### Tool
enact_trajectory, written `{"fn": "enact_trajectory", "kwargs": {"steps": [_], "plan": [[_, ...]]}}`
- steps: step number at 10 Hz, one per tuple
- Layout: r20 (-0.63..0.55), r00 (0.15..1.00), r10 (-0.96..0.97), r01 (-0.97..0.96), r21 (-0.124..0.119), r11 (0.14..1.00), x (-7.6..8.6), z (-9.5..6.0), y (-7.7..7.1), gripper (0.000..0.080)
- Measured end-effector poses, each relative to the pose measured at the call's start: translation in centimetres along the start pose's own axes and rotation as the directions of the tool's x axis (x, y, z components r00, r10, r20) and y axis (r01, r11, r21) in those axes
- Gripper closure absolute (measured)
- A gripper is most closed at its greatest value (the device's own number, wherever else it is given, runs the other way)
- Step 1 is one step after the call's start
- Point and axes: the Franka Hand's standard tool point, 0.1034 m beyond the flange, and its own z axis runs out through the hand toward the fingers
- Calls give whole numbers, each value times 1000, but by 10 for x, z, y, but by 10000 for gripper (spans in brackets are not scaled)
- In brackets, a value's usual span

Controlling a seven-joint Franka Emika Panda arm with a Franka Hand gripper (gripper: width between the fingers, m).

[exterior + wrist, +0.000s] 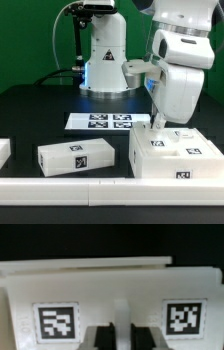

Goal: Assemble cabinet

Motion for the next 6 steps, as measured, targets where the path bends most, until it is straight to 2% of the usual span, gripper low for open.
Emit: {"fn": "enact_trajectory", "kwargs": {"steps": [3, 6], "plan": [[5, 1000, 16, -16, -16, 1000, 1, -1, 22, 737], [12, 1000, 21, -21, 9, 1000, -3, 0, 24, 737]]}}
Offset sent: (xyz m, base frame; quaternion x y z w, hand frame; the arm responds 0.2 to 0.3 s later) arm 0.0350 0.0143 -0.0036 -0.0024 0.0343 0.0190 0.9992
